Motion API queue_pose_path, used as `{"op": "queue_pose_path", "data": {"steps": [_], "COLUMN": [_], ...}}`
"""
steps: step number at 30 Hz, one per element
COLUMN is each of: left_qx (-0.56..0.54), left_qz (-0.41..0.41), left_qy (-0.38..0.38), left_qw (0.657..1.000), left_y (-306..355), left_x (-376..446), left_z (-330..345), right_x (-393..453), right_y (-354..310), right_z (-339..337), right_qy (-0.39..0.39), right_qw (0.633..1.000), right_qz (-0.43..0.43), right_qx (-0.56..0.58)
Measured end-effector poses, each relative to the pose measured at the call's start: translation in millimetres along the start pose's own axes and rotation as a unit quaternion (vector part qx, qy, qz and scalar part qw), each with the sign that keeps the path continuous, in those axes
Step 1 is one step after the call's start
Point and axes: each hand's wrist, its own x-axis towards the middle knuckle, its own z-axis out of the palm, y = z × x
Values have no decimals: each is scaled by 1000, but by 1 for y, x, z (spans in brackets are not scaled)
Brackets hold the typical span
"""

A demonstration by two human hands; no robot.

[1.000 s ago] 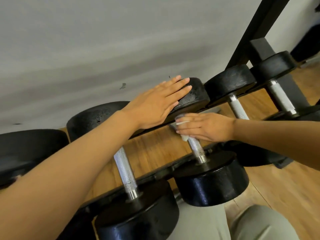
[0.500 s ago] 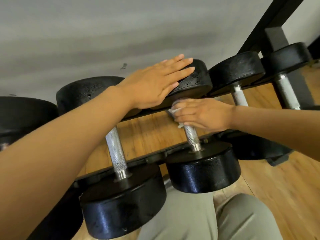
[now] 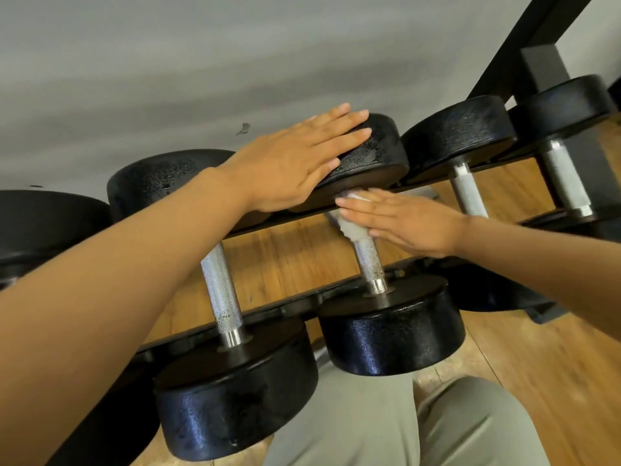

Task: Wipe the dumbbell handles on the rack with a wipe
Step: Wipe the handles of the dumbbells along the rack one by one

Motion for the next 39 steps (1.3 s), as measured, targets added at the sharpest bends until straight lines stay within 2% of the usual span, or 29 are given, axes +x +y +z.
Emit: {"op": "queue_pose_path", "data": {"steps": [2,5,8,12,15,19,23,25,30,33,36,39], "left_qx": [-4,-7,-10,-4,-8,-3,4,6,6,8,13,23], "left_qz": [2,-1,-4,-10,-8,-9,-6,-9,-6,-5,-4,2], "left_qy": [1,3,-2,0,-3,-7,-11,-8,-4,-3,-3,2], "left_qw": [1000,1000,1000,1000,1000,1000,1000,1000,1000,1000,1000,1000], "left_y": [0,0,1,1,2,0,0,0,0,0,0,-1], "left_x": [0,-1,-1,-2,-2,-1,0,0,-1,-1,-1,-1], "left_z": [0,0,0,0,0,1,1,1,1,1,2,3], "right_x": [-7,-28,-27,-23,-22,-7,2,-4,-22,-16,-15,-16], "right_y": [-8,-12,-5,-1,0,4,0,-6,-4,1,-3,-17], "right_z": [8,8,-6,-2,7,12,17,25,19,12,18,25], "right_qy": [6,-46,-97,-93,-56,31,88,93,0,-12,16,48], "right_qw": [999,993,967,952,965,995,996,995,989,986,995,993], "right_qz": [3,-110,-219,-268,-232,-79,15,10,-147,-167,-103,44], "right_qx": [45,-17,-85,-116,-107,-55,-2,15,-11,-24,-10,99]}}
